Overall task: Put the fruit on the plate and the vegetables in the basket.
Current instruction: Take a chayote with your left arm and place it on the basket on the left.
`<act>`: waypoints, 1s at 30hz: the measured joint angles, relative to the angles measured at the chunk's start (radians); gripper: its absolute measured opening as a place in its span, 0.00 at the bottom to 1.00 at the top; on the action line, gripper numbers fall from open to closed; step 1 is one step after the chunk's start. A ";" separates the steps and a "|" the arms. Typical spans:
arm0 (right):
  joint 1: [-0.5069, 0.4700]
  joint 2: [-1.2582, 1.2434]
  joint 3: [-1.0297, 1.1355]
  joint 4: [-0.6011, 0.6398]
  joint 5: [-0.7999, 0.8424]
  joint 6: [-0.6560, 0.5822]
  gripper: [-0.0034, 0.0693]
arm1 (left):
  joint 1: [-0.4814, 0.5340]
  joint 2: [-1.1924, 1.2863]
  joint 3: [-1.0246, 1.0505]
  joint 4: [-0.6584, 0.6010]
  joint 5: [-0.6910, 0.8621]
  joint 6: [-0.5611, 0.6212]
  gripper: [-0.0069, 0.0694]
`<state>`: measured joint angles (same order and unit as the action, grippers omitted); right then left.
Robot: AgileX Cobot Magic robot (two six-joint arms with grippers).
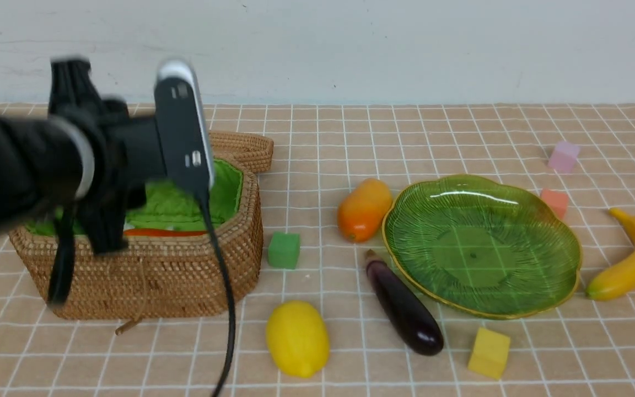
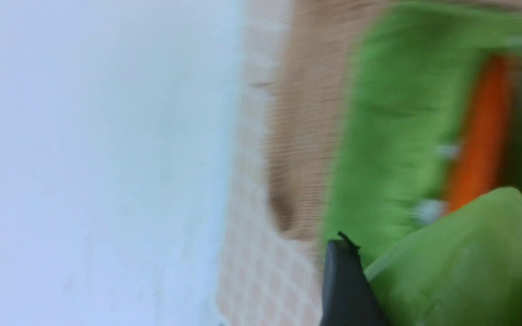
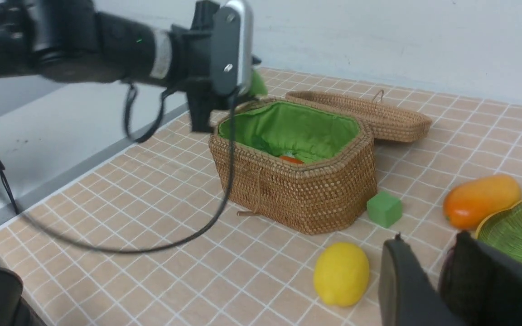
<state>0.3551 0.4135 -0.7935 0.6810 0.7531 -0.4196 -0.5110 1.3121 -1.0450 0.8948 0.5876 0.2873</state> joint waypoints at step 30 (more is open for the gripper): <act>0.000 0.031 -0.022 -0.001 0.036 0.006 0.31 | 0.101 0.162 -0.114 -0.161 -0.034 -0.154 0.82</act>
<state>0.3551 0.4447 -0.8150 0.6805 0.7888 -0.4134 -0.4103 1.4744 -1.1589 0.7337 0.5532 0.1336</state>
